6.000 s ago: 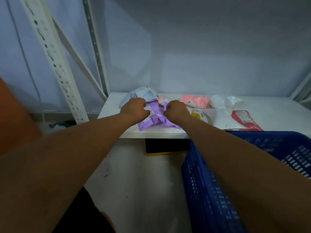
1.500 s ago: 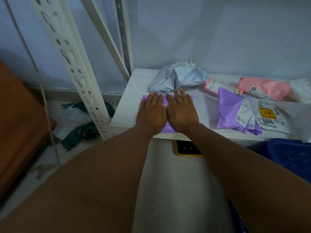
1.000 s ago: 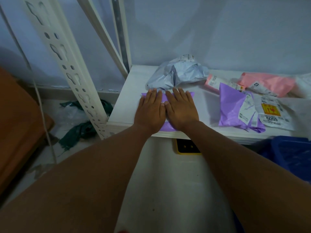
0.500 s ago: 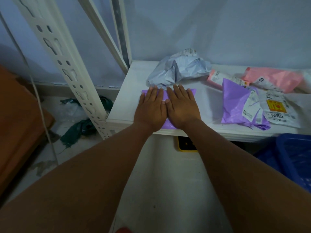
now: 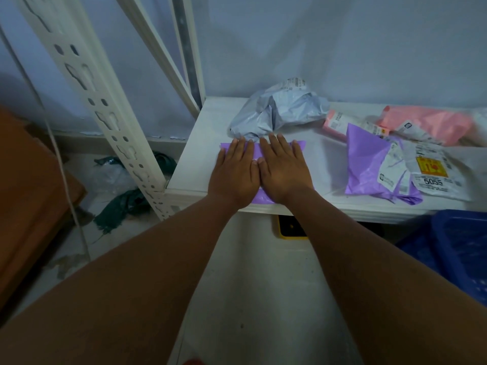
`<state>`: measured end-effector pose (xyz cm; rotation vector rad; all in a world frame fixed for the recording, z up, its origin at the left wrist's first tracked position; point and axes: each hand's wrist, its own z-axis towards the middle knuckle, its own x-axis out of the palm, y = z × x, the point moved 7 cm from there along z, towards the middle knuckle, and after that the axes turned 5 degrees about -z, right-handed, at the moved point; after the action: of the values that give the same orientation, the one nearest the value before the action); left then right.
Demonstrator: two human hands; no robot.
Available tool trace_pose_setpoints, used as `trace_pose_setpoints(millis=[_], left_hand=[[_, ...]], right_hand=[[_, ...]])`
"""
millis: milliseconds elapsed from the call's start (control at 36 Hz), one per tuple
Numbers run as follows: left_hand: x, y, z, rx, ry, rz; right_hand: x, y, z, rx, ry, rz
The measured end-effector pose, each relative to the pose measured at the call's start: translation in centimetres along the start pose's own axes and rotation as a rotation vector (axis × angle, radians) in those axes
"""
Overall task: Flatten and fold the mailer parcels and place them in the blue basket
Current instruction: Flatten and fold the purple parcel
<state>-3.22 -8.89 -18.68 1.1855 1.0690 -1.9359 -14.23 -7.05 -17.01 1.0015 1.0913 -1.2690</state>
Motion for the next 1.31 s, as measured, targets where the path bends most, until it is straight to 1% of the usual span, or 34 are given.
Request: trace_pose_setpoints(millis=[361, 722, 889, 1028, 1139, 1306], left_hand=[[-0.2, -0.1, -0.1, -0.014, -0.003, -0.017], [-0.3, -0.1, 0.0, -0.037, -0.001, -0.055], [-0.4, -0.2, 0.0, -0.030, -0.010, -0.026], [0.0, 0.0, 0.1, -0.018, 0.023, 0.007], [-0.2, -0.1, 0.0, -0.023, 0.004, -0.005], [-0.6, -0.3, 0.0, -0.034, -0.010, -0.027]], right_hand=[[0.3, 0.0, 0.2, -0.001, 0.036, 0.035], [0.5, -0.3, 0.3, 0.004, 0.068, 0.129], [0.4, -0.3, 0.2, 0.012, 0.082, 0.159], [0.6, -0.3, 0.2, 0.010, 0.089, 0.175], [0.8, -0.3, 0.5, 0.004, 0.098, 0.207], [1.8, -0.4, 1.0, -0.011, 0.108, 0.183]])
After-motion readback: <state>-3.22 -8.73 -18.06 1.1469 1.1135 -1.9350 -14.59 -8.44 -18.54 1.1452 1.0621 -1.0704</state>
